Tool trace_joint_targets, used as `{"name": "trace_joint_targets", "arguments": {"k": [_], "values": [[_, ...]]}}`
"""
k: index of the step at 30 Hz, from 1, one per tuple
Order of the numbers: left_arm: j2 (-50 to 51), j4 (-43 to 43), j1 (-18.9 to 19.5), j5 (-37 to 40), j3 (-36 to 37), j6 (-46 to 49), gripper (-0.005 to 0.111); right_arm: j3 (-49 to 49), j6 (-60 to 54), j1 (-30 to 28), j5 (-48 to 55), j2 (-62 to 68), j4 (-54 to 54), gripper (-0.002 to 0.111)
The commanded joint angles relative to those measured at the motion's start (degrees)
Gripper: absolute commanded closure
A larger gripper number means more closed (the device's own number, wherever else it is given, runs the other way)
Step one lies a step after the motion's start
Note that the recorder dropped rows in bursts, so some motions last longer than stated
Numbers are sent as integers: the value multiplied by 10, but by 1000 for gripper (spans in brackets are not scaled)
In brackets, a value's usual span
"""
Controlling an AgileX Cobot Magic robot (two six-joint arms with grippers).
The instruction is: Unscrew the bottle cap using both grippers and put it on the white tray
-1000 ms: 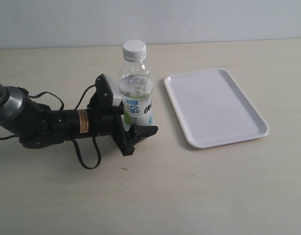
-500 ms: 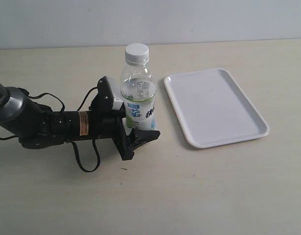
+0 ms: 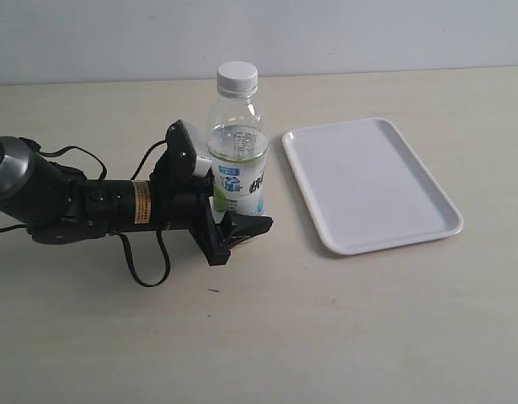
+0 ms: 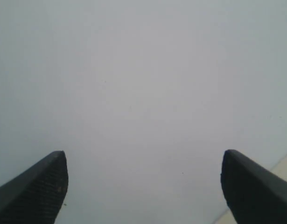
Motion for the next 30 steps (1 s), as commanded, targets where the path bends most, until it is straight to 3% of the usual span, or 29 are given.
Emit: {"name": "trace_joint_targets", "arguments": {"k": [1, 16, 19, 21, 23, 26, 30], "values": [[-9, -4, -3, -20, -5, -5, 107, 3, 2, 0, -18, -4, 3, 24], [-9, -5, -3, -20, -5, -5, 107, 3, -36, 0, 58, -4, 5, 25], [-9, -5, -3, -20, -5, -5, 107, 3, -20, 0, 47, -4, 46, 27], [-9, -4, -3, -20, -5, -5, 107, 3, -22, 0, 16, -4, 48, 39], [-9, -4, -3, -20, -5, -5, 107, 3, -9, 0, -5, -4, 48, 62], [-9, -4, -3, -20, -5, -5, 107, -10, -52, 0, -38, -4, 24, 108], [-9, -4, -3, -20, -5, -5, 107, -76, -166, 0, -42, 8, 21, 108]]}}
